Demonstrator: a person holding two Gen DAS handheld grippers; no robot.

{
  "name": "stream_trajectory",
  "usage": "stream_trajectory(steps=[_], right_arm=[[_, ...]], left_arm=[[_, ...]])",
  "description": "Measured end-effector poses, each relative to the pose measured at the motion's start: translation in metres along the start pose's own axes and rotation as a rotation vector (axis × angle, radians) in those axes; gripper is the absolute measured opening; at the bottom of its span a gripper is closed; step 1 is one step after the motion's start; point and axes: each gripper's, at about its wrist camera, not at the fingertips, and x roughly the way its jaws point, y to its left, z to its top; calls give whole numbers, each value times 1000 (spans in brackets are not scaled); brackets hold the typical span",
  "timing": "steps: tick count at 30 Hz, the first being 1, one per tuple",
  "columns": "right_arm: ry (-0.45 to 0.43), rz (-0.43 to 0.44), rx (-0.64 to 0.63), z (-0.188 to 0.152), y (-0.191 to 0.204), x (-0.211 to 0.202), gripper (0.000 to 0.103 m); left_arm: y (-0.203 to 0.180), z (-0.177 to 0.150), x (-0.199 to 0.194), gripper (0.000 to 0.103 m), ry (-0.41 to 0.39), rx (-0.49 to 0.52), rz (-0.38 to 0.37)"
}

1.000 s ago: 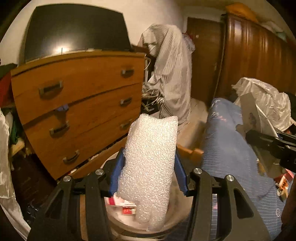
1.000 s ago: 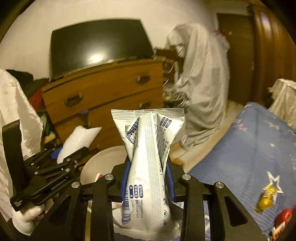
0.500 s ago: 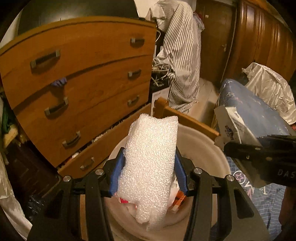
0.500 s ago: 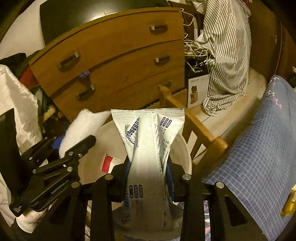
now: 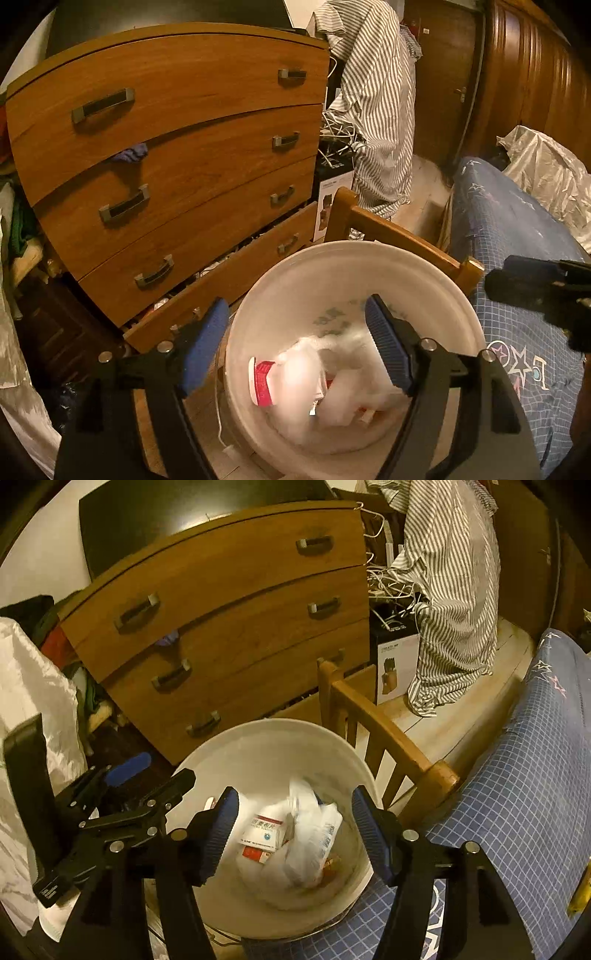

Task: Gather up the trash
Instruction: 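Move both open tools back over the bed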

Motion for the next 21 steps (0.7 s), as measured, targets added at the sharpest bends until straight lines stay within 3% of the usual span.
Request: stream_trajectory(steps=[8, 11, 16, 21], right_arm=[[-53, 6, 17, -18, -13, -36, 65], [-117, 7, 32, -51, -27, -71, 65], [-216, -102, 84, -161, -86, -148, 65], [-248, -316, 315, -298, -195, -236, 61]], left_arm=[[-9, -2, -8, 73, -7, 17, -17], [-22, -7, -19, 73, -18, 18, -56], [-77, -34, -35, 73, -17, 92, -171], [-175, -77, -39, 73, 39, 243, -321]])
